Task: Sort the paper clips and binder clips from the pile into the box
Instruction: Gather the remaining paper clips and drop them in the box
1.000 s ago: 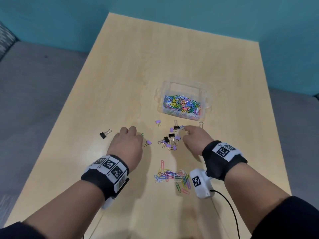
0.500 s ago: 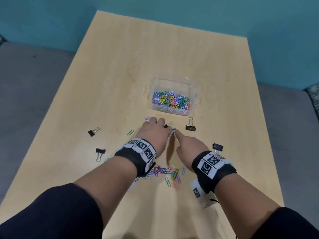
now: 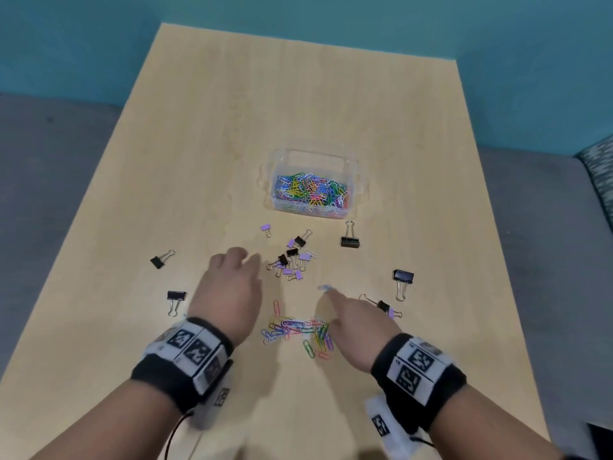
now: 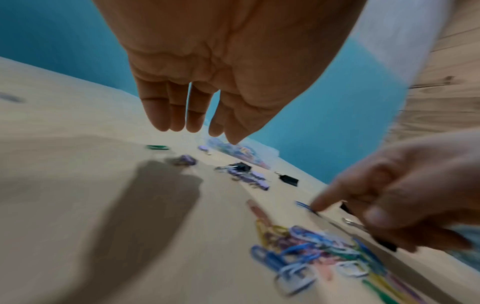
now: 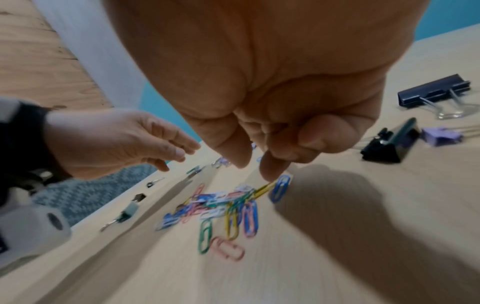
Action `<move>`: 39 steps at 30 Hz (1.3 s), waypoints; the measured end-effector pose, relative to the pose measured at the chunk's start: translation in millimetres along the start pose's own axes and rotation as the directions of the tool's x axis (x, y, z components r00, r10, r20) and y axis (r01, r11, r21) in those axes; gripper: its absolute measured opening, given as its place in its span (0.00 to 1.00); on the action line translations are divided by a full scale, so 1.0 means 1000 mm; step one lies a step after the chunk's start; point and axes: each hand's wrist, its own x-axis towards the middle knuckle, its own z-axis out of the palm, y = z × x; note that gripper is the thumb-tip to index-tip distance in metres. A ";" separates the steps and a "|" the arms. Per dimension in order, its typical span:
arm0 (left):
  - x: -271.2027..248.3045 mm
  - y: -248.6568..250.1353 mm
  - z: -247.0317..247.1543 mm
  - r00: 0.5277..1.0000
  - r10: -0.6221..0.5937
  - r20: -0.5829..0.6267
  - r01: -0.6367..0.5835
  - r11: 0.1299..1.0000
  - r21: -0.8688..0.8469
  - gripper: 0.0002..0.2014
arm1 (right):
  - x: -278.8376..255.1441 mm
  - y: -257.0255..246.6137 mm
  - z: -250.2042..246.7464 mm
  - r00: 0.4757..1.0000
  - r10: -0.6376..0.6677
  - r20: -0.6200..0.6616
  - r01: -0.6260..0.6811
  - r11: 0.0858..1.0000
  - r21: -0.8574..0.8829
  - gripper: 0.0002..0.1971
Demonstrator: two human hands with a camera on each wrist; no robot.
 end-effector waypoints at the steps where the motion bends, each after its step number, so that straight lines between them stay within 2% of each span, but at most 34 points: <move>1: -0.005 -0.009 0.002 0.998 -0.043 0.035 0.043 0.999 -0.006 0.18 | -0.007 0.002 0.004 1.000 -0.008 -0.006 0.008 1.000 0.014 0.26; 4: -0.011 -0.029 0.006 0.990 -0.073 0.118 0.070 0.997 0.034 0.21 | -0.020 0.009 0.012 0.992 -0.001 -0.129 -0.008 0.997 -0.073 0.16; 8: -0.017 -0.034 0.010 0.992 -0.052 0.113 0.041 0.994 0.101 0.23 | -0.020 0.012 0.029 0.978 -0.091 -0.187 0.038 0.962 -0.269 0.29; 12: -0.018 -0.035 0.018 0.984 0.124 0.125 -0.137 0.985 0.106 0.30 | -0.017 0.006 0.042 0.963 -0.171 -0.207 0.087 0.928 -0.363 0.33; 14: -0.018 -0.036 0.021 0.980 0.137 0.141 -0.156 0.979 0.129 0.30 | -0.018 0.005 0.049 0.962 -0.200 -0.184 0.116 0.914 -0.389 0.34; 20: -0.033 -0.030 0.019 0.995 0.060 0.080 -0.065 0.997 0.052 0.27 | -0.026 0.004 0.069 0.959 -0.209 -0.192 0.131 0.926 -0.353 0.33; 25: -0.048 -0.029 0.019 0.994 -0.015 0.105 0.002 0.992 0.125 0.23 | -0.033 0.006 0.075 0.961 -0.174 -0.214 0.095 0.938 -0.332 0.35; 27: -0.058 -0.019 0.020 0.995 0.035 0.096 -0.045 0.993 0.105 0.20 | -0.034 0.002 0.080 0.961 -0.182 -0.210 0.106 0.939 -0.328 0.35; 30: -0.073 0.002 0.027 0.978 0.194 0.079 -0.195 0.981 0.001 0.15 | -0.036 -0.006 0.083 0.946 -0.249 -0.207 0.172 0.928 -0.330 0.34; 32: -0.076 0.009 0.030 0.971 0.230 0.070 -0.227 0.973 -0.039 0.17 | -0.037 -0.008 0.081 0.925 -0.293 -0.241 0.219 0.931 -0.291 0.33; 35: -0.070 0.006 0.030 0.980 0.179 0.085 -0.175 0.983 -0.048 0.23 | -0.038 -0.004 0.072 0.925 -0.272 -0.265 0.224 0.954 -0.198 0.31; 39: -0.060 0.006 0.027 0.982 0.148 0.120 -0.137 0.986 -0.096 0.29 | -0.041 0.003 0.067 0.951 -0.096 -0.294 0.048 0.985 -0.168 0.28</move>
